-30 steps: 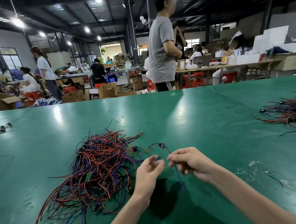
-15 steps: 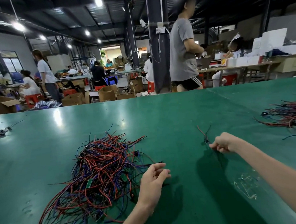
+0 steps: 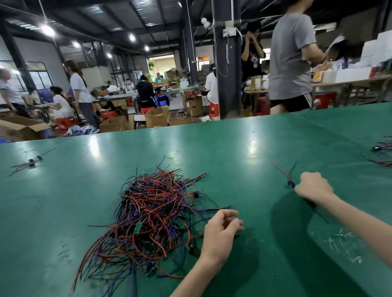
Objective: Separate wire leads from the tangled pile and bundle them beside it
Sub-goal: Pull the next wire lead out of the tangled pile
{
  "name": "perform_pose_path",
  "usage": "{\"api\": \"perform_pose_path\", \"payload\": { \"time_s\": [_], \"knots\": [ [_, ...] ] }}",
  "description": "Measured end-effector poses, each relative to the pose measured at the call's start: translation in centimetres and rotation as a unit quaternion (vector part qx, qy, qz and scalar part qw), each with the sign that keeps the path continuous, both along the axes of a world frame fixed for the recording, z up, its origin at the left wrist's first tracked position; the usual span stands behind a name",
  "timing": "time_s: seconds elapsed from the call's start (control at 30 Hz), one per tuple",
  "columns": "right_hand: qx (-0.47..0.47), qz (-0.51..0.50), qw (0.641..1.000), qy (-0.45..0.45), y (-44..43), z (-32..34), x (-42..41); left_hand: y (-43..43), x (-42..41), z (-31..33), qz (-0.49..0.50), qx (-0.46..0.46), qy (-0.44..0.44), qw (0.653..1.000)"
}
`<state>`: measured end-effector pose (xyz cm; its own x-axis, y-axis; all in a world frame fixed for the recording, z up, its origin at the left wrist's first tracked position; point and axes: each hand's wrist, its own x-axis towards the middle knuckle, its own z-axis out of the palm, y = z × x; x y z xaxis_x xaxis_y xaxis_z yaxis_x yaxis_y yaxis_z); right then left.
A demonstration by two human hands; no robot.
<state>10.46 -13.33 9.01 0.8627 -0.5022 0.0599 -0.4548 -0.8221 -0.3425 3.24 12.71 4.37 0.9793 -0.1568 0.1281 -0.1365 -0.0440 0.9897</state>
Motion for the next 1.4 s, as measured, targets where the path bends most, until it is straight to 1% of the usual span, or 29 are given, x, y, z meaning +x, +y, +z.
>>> {"api": "perform_pose_path", "payload": {
  "time_s": [0.07,0.13,0.17,0.23,0.27,0.33,0.4,0.43,0.5,0.57,0.63,0.73,0.83,0.93,0.97,1.03,1.13,1.2,1.27,1.33,1.4],
  "knots": [
    [-0.041,0.047,0.997,-0.054,3.4,0.3,0.0,-0.3,0.0,-0.1,0.008,0.025,-0.013,1.000],
    [-0.021,0.136,0.985,-0.106,8.0,0.9,0.0,-0.5,0.1,-0.1,0.015,0.067,-0.034,0.997],
    [0.006,0.186,0.976,-0.114,10.4,1.4,0.0,-0.5,0.1,-0.2,0.012,0.077,-0.039,0.996],
    [0.065,0.274,0.955,-0.099,15.0,2.1,0.2,-0.4,0.0,-0.1,-0.003,0.064,-0.029,0.998],
    [0.078,0.308,0.945,-0.080,17.0,2.3,0.5,-0.3,0.0,-0.1,-0.006,0.063,-0.028,0.998],
    [0.075,0.353,0.932,-0.031,20.1,2.1,1.1,0.0,0.1,-0.1,-0.005,0.084,-0.041,0.996],
    [0.066,0.348,0.935,0.011,21.7,1.5,1.9,0.3,0.3,0.1,-0.008,0.093,-0.048,0.994],
    [0.070,0.331,0.941,0.022,22.1,1.1,2.4,0.4,0.4,0.2,-0.005,0.081,-0.044,0.996],
    [0.086,0.299,0.950,0.030,22.4,0.4,3.3,0.5,0.4,0.4,0.004,0.025,-0.024,0.999],
    [0.119,0.289,0.949,0.042,22.4,0.2,4.1,0.5,0.4,0.7,0.000,-0.020,-0.011,1.000],
    [0.142,0.287,0.946,0.041,22.3,0.2,4.7,0.4,0.4,0.7,-0.010,-0.042,-0.009,0.999],
    [0.189,0.283,0.940,0.015,22.4,0.3,5.2,0.4,0.2,0.8,-0.018,-0.057,-0.006,0.998],
    [0.294,0.266,0.918,-0.026,22.6,1.1,4.9,0.3,0.0,0.9,-0.016,-0.061,-0.004,0.998],
    [0.297,0.287,0.903,-0.121,22.2,3.1,4.3,0.2,-0.2,0.8,-0.007,-0.063,0.009,0.998],
    [0.309,0.298,0.891,-0.148,22.1,4.1,3.7,0.2,-0.2,0.7,-0.005,-0.060,0.013,0.998],
    [0.333,0.316,0.868,-0.191,21.5,6.2,2.7,0.2,-0.3,0.7,-0.006,-0.058,0.017,0.998],
    [0.315,0.337,0.854,-0.241,20.0,8.9,0.8,0.3,-0.4,0.8,0.038,-0.066,0.002,0.997],
    [0.334,0.353,0.838,-0.247,18.7,10.5,-0.5,0.4,-0.4,0.7,0.101,-0.083,-0.022,0.991],
    [0.399,0.361,0.811,-0.230,17.1,11.8,-1.8,0.7,-0.3,0.6,0.153,-0.101,-0.035,0.982],
    [0.474,0.361,0.777,-0.204,15.3,12.7,-2.8,0.8,-0.1,0.6,0.175,-0.115,-0.032,0.977],
    [0.531,0.365,0.744,-0.179,13.7,13.1,-3.7,0.9,0.1,0.8,0.177,-0.142,-0.030,0.973]
  ]
}}
